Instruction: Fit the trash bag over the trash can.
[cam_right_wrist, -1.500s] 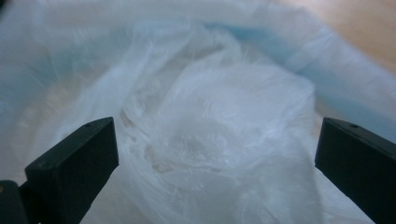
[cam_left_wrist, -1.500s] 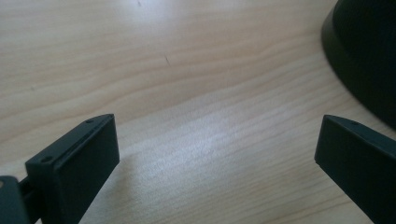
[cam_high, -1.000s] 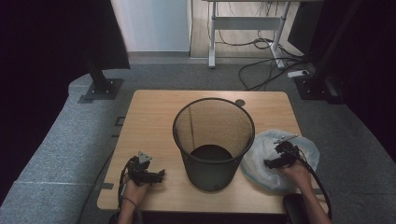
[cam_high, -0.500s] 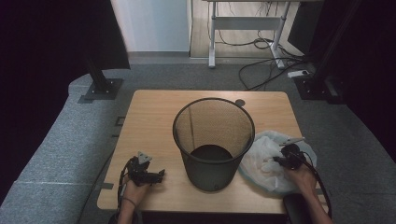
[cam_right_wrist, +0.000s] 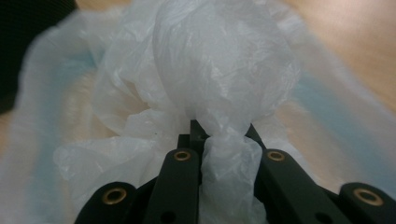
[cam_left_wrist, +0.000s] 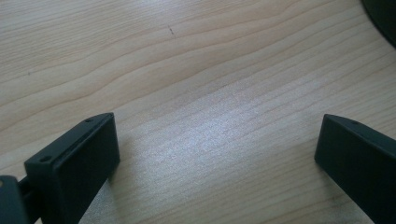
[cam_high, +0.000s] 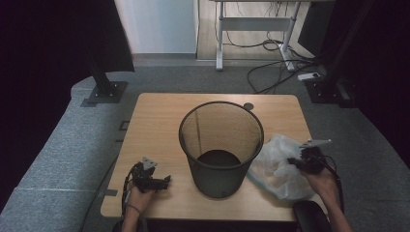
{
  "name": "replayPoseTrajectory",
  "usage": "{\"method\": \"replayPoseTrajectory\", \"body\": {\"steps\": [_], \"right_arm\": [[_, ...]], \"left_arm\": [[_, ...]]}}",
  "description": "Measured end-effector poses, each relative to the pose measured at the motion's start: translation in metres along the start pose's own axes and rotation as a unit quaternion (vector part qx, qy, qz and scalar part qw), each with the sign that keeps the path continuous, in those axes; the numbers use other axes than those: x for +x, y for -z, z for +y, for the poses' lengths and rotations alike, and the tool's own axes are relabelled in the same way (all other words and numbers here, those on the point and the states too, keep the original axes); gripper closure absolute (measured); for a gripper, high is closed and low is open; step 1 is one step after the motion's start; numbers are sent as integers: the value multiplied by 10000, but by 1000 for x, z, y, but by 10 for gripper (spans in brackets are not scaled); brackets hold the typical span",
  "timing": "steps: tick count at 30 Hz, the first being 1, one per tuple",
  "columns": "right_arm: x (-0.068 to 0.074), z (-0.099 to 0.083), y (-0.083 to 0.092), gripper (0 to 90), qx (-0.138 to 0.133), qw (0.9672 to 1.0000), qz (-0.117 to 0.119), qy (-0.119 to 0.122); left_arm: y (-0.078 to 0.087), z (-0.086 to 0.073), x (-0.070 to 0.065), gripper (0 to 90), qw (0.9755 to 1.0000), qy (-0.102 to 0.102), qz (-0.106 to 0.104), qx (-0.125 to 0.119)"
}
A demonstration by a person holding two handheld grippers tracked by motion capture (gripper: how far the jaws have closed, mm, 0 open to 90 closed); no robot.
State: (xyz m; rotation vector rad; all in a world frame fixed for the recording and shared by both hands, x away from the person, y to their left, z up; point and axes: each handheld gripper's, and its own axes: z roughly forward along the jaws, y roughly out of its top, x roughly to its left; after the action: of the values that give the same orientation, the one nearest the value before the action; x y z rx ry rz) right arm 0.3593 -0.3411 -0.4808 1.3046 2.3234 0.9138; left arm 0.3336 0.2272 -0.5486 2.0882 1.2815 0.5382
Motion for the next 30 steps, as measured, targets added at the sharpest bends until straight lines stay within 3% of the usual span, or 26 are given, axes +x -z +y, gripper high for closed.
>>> {"method": "replayPoseTrajectory", "body": {"steps": [16,30], "right_arm": [[5,22,57,814,-670,9971,230,277],[9,46,106,813,-1178,9905,511,497]], "left_arm": [[0,0,0,0,10000,-3,1,-5],[0,0,0,0,10000,5,9,-4]]}}
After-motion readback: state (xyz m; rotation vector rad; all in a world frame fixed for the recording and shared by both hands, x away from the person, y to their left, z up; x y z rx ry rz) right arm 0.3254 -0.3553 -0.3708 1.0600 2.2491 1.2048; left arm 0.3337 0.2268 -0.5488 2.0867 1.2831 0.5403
